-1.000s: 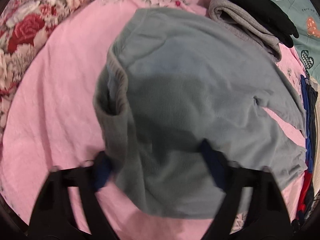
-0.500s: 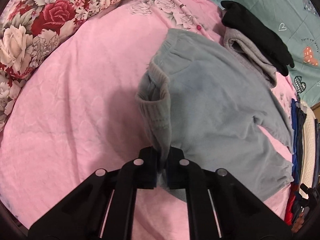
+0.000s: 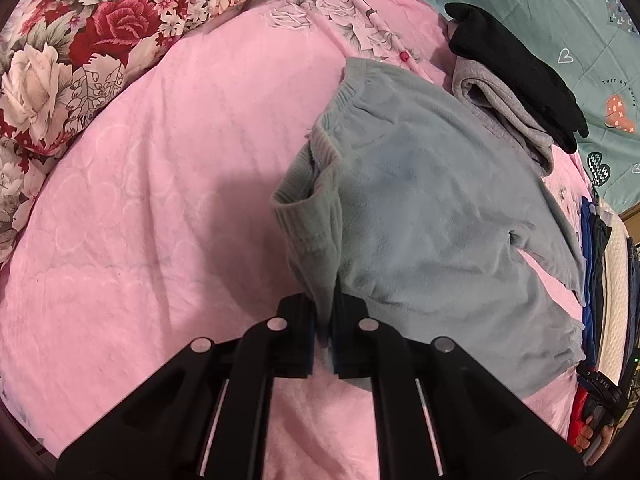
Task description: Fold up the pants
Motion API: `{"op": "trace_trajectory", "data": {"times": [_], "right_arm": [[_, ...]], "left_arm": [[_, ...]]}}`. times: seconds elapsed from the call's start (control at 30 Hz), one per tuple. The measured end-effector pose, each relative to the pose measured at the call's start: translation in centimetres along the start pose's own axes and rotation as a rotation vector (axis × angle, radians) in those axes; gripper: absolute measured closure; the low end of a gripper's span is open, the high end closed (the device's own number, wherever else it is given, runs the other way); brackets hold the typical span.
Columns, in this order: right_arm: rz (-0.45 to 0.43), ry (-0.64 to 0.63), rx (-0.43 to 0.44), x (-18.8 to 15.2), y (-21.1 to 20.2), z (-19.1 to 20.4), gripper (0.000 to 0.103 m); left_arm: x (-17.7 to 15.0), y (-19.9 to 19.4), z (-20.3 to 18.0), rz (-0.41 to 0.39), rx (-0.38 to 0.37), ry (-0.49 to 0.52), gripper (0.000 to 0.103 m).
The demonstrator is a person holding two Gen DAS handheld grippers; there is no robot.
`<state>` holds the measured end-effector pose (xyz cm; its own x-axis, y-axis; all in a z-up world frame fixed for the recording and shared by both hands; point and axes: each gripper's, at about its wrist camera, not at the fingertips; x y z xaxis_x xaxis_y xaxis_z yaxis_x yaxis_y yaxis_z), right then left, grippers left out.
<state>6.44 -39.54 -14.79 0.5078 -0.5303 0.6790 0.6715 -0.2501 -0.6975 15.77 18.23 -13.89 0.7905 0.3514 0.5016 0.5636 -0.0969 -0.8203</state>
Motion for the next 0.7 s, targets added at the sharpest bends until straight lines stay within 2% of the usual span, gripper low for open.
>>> {"op": "trace_trajectory", "data": {"times": [0.07, 0.13, 0.27, 0.3, 0.33, 0.37, 0.4, 0.43, 0.57, 0.7], "right_arm": [[0.005, -0.024, -0.025, 0.2, 0.7, -0.1, 0.035], [0.034, -0.027, -0.011, 1.0, 2.1, -0.3, 0.034], [0.048, -0.108, -0.051, 2.7, 3.7, 0.9, 0.033], [0.050, -0.124, -0.053, 2.9, 3.8, 1.1, 0.040], [0.045, -0.133, -0.046, 3.0, 3.8, 1.3, 0.057], [0.041, -0.139, -0.030, 3.1, 3.7, 1.4, 0.069], [0.050, -0.133, -0.007, 3.2, 3.6, 1.4, 0.093], [0.064, -0.114, 0.016, 3.4, 3.7, 1.3, 0.094], [0.060, -0.064, 0.012, 3.5, 3.3, 0.5, 0.095], [0.015, 0.009, 0.050, 3.2, 0.5, -1.2, 0.095]], "left_arm": [[0.2, 0.2, -0.3, 0.000, 0.004, 0.006, 0.097], [0.3, 0.6, -0.5, 0.007, 0.010, 0.007, 0.097], [0.4, 1.0, -0.5, 0.019, 0.017, 0.003, 0.097], [0.3, 1.2, -0.5, 0.020, 0.017, 0.002, 0.097], [0.3, 1.3, -0.4, 0.021, 0.019, 0.001, 0.097], [0.4, 1.5, -0.4, 0.022, 0.022, -0.004, 0.097], [0.4, 1.6, -0.2, 0.021, 0.024, -0.013, 0.097], [0.4, 1.6, -0.1, 0.020, 0.025, -0.025, 0.097], [0.4, -0.2, 1.7, -0.031, 0.025, -0.083, 0.098], [-0.3, -2.1, 3.4, -0.050, 0.005, -0.117, 0.098]]}}
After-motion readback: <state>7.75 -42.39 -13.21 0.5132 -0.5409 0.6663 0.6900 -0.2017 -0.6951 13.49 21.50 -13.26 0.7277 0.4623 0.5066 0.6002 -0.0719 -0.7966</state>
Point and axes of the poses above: each gripper's, at about its wrist camera, not at the fingertips, and y roughly the way its jaws point, z to its left, x to its top, and after that the axes turned 9 degrees about -z, right-handed
